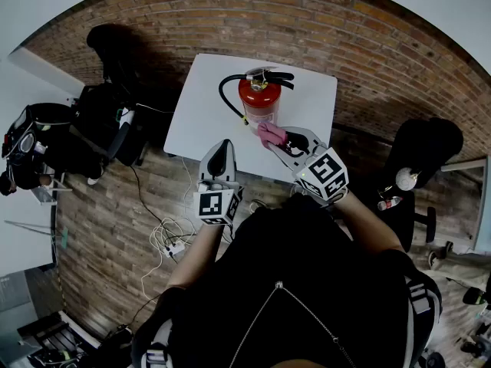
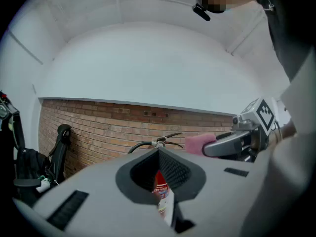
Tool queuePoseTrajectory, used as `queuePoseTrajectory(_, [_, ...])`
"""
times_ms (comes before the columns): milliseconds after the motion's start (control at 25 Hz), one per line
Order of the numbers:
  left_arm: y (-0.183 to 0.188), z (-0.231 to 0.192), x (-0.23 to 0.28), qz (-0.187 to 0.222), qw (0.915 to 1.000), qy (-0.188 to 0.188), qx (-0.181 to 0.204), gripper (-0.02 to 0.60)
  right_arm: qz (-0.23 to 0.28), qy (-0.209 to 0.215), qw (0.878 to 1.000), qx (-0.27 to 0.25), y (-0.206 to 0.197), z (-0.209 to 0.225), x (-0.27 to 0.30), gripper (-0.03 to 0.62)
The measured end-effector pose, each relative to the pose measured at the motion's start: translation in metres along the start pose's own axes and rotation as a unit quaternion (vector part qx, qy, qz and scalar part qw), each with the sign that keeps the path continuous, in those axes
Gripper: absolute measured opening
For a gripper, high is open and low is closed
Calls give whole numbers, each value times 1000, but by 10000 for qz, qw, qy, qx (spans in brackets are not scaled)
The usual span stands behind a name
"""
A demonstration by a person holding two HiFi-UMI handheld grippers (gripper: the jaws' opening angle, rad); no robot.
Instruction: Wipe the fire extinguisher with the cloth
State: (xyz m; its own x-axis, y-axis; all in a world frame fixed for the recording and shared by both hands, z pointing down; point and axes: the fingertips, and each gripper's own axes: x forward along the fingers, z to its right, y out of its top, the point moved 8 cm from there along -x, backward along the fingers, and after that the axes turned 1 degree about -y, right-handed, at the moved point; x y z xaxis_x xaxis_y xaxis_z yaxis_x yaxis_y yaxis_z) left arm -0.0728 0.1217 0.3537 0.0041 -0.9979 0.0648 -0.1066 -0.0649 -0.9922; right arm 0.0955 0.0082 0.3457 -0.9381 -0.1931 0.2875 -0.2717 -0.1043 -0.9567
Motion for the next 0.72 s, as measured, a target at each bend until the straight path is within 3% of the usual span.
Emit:
queuePoseTrajectory(200, [-8, -2, 9, -32, 9998, -116, -136, 8, -86, -38, 10000, -8, -3, 2, 3, 127])
queuePoseTrajectory(440, [-28, -6, 26, -173, 9974, -524, -466, 8, -240, -30, 9996, 141, -9, 2, 1, 127])
queuePoseTrajectory(560, [-35, 5, 39, -274, 9961, -577, -610, 8, -336, 13, 9980, 530, -24, 29, -9, 127])
queuePoseTrajectory(720, [-40, 16, 57, -317, 9964, -372, -688, 8, -489, 120, 9890, 1390, -54, 99, -15, 127])
